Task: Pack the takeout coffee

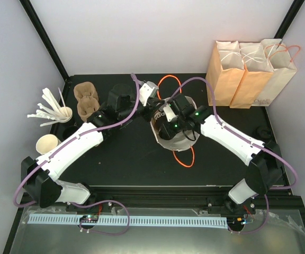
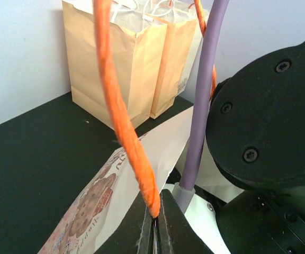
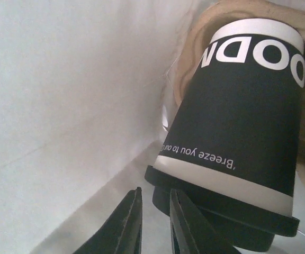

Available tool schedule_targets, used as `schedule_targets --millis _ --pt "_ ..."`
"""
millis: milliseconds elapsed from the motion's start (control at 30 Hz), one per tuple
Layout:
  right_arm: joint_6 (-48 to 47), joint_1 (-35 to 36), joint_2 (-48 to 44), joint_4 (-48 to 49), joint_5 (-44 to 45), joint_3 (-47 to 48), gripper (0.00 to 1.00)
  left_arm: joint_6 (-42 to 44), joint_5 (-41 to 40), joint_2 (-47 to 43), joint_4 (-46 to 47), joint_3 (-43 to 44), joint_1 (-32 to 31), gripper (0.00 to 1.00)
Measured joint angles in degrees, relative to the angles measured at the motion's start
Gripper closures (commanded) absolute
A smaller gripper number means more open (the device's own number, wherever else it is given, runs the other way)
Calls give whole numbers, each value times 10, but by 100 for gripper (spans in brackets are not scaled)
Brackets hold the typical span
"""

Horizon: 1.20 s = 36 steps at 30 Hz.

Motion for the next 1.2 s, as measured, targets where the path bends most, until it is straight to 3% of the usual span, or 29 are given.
schedule_targets --millis 267,433,467,500,533,567,800,1000,1067,1200 --pt "20 -23 6 -14 -39 11 98 0 10 1 -9 -2 0 98" --pt "78 -83 24 -7 -100 57 99 0 15 2 -25 -6 -2 98" --pt "83 -95 25 0 -103 68 96 0 20 3 -34 -10 -4 98" --pt "89 -103 26 11 -106 76 83 0 29 4 -46 -13 -6 98" --pt "92 -112 26 24 -108 87 63 0 38 5 -62 -21 -11 98" --pt "91 -117 25 35 -111 95 55 0 44 7 -73 -26 -15 98" --pt "19 -95 10 57 -98 61 47 -6 54 11 -109 -33 -18 99" --pt "30 -84 11 -32 -41 66 18 -30 31 11 -115 -12 0 98" --pt "48 -83 25 -74 -26 94 3 -36 14 7 -108 -10 4 98" --pt "92 -84 89 -141 -15 193 0 -50 -17 -9 -95 -17 5 98"
